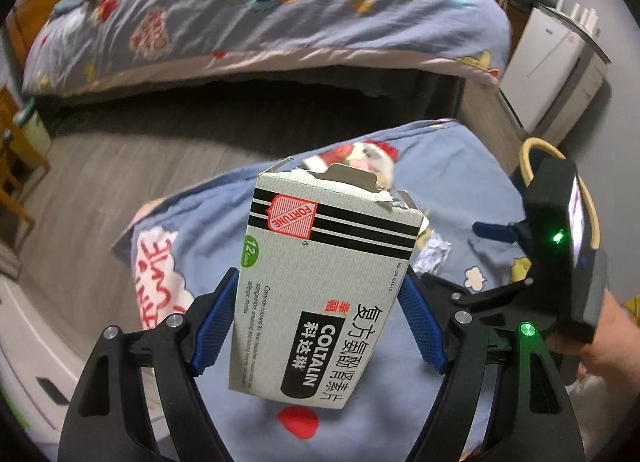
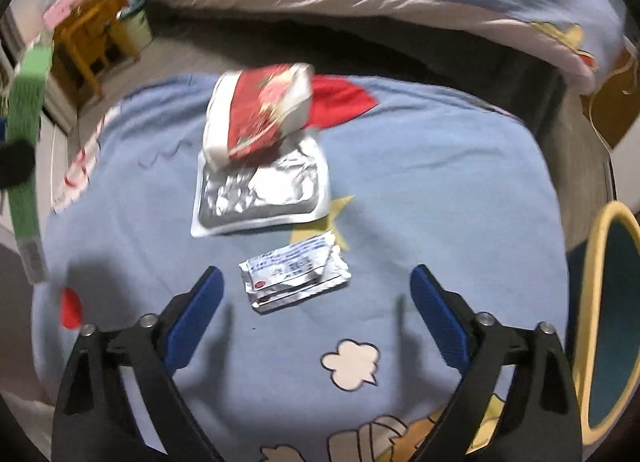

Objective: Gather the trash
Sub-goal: 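Grasp the silver blister pack with the right tool while the left tool holds the box, then carry the medicine box and blister pack over the yellow bin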

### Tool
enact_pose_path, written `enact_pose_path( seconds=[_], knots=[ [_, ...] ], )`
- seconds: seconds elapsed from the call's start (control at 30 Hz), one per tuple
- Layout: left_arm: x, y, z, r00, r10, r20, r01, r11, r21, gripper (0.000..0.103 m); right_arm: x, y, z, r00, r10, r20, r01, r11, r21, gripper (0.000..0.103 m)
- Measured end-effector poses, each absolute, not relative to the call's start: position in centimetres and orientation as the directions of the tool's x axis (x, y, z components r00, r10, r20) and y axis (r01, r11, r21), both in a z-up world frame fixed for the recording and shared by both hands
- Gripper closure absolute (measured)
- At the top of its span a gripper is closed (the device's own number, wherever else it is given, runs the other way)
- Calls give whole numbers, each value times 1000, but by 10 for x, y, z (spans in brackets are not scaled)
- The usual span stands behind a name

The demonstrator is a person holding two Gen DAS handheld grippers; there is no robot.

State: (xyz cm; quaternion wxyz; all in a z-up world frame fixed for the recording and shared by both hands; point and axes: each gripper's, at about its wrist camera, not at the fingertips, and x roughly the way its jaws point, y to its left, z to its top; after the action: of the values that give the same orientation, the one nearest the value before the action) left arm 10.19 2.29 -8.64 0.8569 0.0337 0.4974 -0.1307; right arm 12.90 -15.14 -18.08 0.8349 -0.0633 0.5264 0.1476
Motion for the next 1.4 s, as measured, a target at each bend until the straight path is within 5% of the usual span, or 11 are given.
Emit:
enact_pose_path(
  seconds=[0.23, 0.73, 1.4],
  knots=[
    [105, 25, -89, 464, -209, -861, 253, 963, -98, 25, 131, -141, -191, 385, 164, -908, -350, 937, 21, 43],
    [104, -13, -75, 485, -215, -848, 316, 947, -59, 25, 116, -182, -142, 466, 174, -867, -326, 945, 14, 43],
    [101, -92, -54, 515, -254, -819, 425, 905, -14, 25, 96, -311, -90, 570, 101, -815, -31, 994, 102, 43]
  ],
)
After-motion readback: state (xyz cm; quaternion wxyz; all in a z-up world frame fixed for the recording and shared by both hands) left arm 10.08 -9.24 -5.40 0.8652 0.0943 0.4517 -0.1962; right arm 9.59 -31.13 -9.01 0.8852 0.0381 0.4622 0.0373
